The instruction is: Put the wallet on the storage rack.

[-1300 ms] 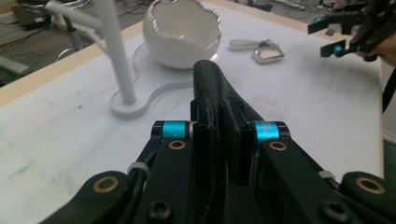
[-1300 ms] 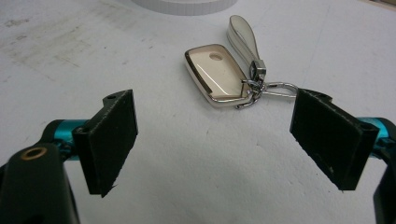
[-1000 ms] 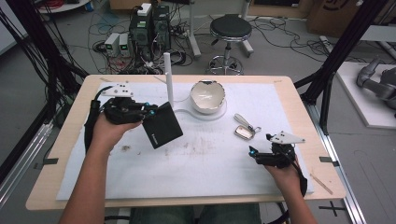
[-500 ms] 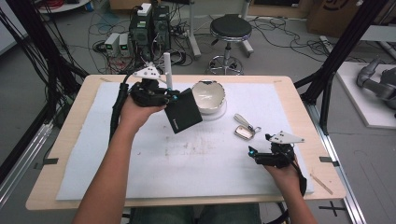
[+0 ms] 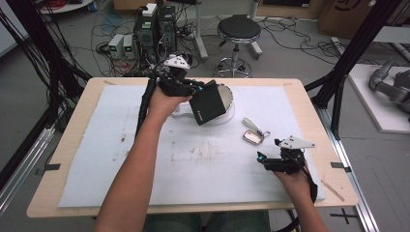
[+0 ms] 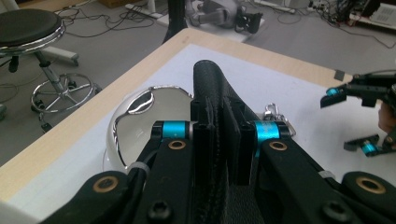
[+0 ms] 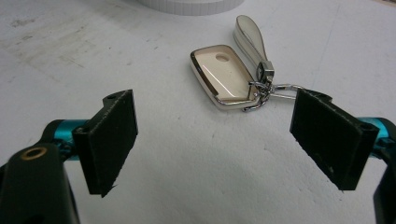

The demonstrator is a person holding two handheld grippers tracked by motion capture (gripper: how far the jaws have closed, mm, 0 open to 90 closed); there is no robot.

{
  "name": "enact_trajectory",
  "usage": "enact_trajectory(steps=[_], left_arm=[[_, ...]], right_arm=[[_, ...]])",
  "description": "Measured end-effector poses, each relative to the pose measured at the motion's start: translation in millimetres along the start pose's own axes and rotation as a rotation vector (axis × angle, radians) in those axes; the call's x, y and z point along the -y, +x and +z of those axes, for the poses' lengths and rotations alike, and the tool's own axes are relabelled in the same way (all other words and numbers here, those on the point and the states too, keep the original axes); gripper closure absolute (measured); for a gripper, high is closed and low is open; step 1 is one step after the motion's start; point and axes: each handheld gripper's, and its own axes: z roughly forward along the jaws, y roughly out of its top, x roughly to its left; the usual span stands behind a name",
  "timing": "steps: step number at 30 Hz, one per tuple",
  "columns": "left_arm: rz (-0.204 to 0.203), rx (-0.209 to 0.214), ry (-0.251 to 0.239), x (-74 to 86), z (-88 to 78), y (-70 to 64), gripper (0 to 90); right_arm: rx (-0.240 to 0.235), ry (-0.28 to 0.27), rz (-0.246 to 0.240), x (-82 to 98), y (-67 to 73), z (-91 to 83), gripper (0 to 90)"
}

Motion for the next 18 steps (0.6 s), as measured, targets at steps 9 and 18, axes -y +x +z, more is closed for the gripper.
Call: enact_trajectory(steps=[9,18], left_arm=[[0.002,-0.033,0.026,-10.7,23.7,9.5,82.3],[-0.006,-0.059,0.012,-18.7,38.7,19.4,82.4]], right_arm=[[0.003,0.0,0.002,2.0,-0.7,-1.5,15.1],[0.006,0.005,0.005,3.7,-2.8,-1.7,15.1]])
